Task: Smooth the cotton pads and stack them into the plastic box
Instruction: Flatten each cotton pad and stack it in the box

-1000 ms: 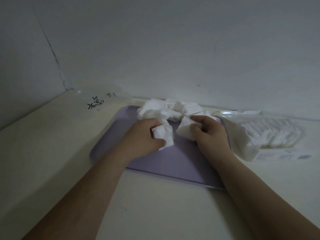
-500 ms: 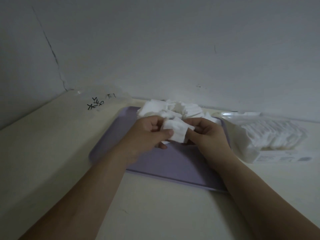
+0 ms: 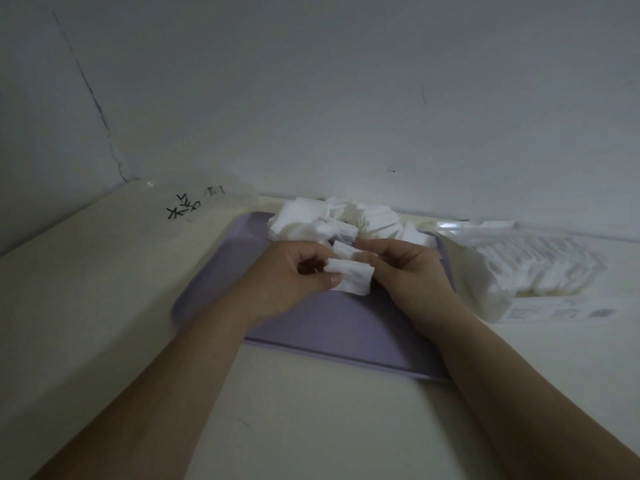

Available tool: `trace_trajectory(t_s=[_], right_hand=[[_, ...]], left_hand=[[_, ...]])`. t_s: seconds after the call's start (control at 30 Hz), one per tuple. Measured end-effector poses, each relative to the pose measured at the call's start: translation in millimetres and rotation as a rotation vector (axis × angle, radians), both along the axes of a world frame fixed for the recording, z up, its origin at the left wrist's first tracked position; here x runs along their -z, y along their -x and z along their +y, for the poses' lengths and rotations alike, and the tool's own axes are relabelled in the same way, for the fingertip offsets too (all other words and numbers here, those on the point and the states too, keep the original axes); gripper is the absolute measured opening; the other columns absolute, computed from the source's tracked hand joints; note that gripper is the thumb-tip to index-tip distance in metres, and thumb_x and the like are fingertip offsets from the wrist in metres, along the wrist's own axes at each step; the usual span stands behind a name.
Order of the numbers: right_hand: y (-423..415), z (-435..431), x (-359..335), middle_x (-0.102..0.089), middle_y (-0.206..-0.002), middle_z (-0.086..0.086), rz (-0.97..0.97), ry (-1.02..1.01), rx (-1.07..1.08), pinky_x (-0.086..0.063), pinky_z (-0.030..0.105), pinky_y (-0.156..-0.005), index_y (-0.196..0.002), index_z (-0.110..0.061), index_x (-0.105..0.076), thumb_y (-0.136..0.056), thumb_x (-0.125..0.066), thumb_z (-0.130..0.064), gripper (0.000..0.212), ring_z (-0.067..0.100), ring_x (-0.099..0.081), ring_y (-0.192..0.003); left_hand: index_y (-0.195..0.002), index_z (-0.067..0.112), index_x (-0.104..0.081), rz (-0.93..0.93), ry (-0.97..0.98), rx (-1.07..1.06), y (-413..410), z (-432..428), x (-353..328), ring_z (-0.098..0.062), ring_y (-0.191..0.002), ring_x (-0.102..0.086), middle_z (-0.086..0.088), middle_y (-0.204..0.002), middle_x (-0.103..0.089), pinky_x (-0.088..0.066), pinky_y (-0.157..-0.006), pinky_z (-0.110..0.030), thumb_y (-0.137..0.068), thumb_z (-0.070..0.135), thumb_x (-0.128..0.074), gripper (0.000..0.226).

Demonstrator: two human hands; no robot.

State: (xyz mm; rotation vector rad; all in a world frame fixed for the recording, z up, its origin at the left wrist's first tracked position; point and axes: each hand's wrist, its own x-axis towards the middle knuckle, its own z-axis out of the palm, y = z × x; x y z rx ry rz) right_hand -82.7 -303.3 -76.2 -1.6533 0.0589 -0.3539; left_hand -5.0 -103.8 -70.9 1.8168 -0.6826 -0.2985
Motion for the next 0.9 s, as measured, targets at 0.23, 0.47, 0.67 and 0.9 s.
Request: trace_trajectory(t_s=[0.23,0.47,0.67,0.9], right_hand=[[5,2,-8,-0.081,-0.098,0.005,-0.01,-0.032,-0.128,-0.057,0.03,-0.089,-0.094,-0.025,-0.083,-0.086,-0.081,-0.023,0.008,0.01,-0.071,-0.094],[1,0,-1,-0.077,-0.107,-0.002,0.013,0.312,-0.012,-0.055,0.026,-0.09,-0.116,-0.038,-0.066,-0.077,-0.056,0.01,0.062,0.015,-0.072,-0.102],[0,7,1,-0.065,-0.132,-0.009,0.096,0.156,-0.017,-0.052,0.037,-0.106,-0.128,-0.046,-0.055,-0.067,-0.056,-0.004,0.074,0.012,-0.063,-0.126],[0,12,1,-0.058,-0.142,-0.012,0.155,0.029,-0.109,-0.054,0.033,-0.102,-0.145,-0.034,-0.046,-0.085,-0.064,0.008,0.076,0.011,-0.058,-0.131]], left_hand=[[-0.09,0.011,-0.075,-0.004,0.066,-0.129,5,-9,4,-0.017,-0.079,-0.068,-0.018,-0.091,-0.077,-0.057,-0.079,-0.038,-0.08,0.008,-0.088,0.016],[-0.103,0.01,-0.067,-0.04,-0.047,-0.093,6,-12,0,-0.013,-0.06,-0.039,-0.005,-0.066,-0.048,-0.031,-0.054,-0.027,-0.078,0.018,-0.09,0.034],[-0.093,0.001,-0.067,-0.076,-0.053,-0.067,7,-15,5,-0.015,-0.063,-0.036,-0.001,-0.066,-0.044,-0.029,-0.058,-0.029,-0.083,0.023,-0.086,0.03],[-0.089,0.016,-0.069,-0.221,-0.142,-0.06,13,-23,7,-0.01,-0.058,-0.045,-0.005,-0.066,-0.055,-0.04,-0.057,-0.032,-0.09,0.022,-0.074,0.008]])
